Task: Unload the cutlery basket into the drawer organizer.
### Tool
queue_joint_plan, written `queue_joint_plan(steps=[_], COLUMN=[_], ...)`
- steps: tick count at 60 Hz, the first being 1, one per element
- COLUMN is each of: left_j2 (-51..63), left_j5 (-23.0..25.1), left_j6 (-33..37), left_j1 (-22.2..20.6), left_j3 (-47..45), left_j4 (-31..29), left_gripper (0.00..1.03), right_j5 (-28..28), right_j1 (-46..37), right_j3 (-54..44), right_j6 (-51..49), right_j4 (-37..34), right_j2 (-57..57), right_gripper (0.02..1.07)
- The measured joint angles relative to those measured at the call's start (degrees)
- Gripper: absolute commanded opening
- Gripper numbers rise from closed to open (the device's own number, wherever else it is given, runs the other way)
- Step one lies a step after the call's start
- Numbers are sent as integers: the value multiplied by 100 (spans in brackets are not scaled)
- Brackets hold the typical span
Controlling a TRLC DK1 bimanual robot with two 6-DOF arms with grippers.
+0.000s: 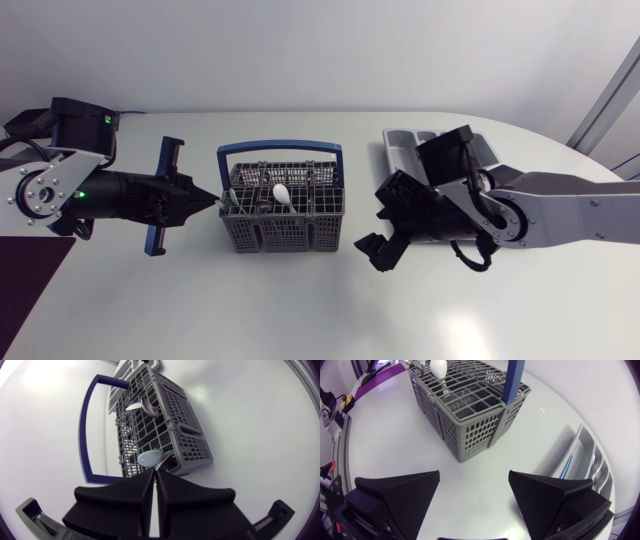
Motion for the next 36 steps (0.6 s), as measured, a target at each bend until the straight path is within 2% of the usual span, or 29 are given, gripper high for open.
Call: queue_joint_plan(steps=[36], left_j2=[-979], left_j5=[391], left_j6=[-304], left_j1=[431], left_j3=[26], left_j4=[-337], left_gripper=[4], right_j5=[0], right_j1=[129], right_j3=[-111], right_j6=[0], right_j4=[-52], right_j2=[-382], right_gripper=[101])
